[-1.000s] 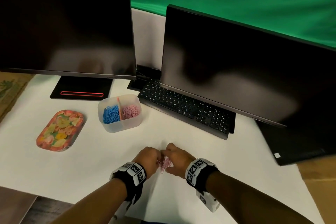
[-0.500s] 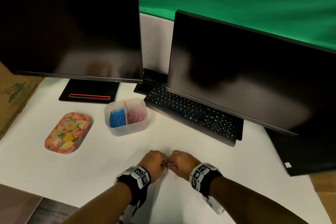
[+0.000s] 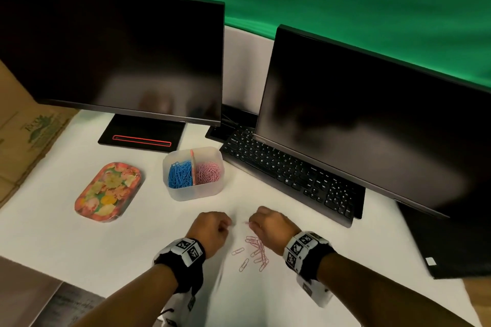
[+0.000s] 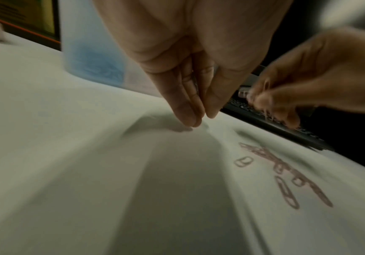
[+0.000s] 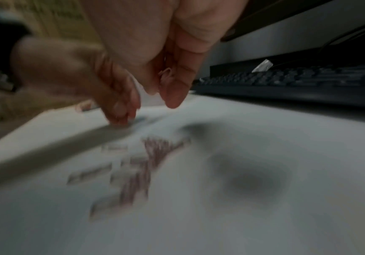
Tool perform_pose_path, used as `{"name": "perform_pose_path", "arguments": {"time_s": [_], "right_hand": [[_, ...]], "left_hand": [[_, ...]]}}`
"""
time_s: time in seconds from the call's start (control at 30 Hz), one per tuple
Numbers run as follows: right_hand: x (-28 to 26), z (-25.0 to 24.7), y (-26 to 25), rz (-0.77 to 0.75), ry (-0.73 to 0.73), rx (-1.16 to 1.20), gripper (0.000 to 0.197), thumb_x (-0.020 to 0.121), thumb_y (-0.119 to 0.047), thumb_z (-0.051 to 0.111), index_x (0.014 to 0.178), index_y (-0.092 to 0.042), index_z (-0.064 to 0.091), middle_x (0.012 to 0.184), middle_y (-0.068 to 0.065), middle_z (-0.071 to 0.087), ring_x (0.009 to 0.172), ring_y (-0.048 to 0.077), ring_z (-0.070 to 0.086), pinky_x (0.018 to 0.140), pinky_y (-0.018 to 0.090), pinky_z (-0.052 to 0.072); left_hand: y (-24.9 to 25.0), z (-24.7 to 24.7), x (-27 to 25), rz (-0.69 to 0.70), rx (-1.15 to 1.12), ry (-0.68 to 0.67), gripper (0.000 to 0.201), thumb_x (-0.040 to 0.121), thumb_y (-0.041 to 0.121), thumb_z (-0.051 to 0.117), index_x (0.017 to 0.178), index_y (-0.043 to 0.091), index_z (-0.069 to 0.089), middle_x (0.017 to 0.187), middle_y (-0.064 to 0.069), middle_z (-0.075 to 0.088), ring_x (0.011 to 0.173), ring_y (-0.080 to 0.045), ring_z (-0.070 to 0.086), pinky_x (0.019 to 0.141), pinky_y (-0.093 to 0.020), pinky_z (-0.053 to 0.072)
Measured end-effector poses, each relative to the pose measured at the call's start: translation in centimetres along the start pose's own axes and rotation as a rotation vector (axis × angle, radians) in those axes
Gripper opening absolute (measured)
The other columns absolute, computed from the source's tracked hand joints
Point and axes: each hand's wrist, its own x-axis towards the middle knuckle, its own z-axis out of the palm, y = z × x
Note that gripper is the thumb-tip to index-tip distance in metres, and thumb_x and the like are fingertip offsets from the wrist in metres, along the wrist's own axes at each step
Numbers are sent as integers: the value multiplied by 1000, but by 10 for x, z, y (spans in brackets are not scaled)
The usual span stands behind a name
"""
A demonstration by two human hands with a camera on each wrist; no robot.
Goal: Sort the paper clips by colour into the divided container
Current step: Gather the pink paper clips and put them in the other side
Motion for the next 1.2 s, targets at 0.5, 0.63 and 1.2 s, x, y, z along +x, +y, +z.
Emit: {"name": "perform_pose_path", "arguments": {"time_s": [0.5,0.63,1.2], "right_hand": [[118,-90,-80,112,106,82,29,92,-25,56,117,-12,65,116,8,60,99,27,61,88,40,54],[72,-67,-33,194,73,4,42,91,-4,44,120,-27,64,122,0,61,103,25,62,90,34,53],[-72,26,24,131,-19,214,57,94,-16,46,148,-27,30,148,-7,38,135,13,39,113,26,33]], "left_hand": [[15,11,-20,99,335,-295,19,80,20,50,92,19,64,99,2,59,95,-22,59,73,-24,41],[20,12,-13,131,349,-282,16,81,23,52,89,22,66,102,2,66,93,-21,62,77,-27,47],[18,27,-20,179,294,-359,70,76,39,67,138,26,39,132,5,44,120,-20,50,94,-26,43]]}}
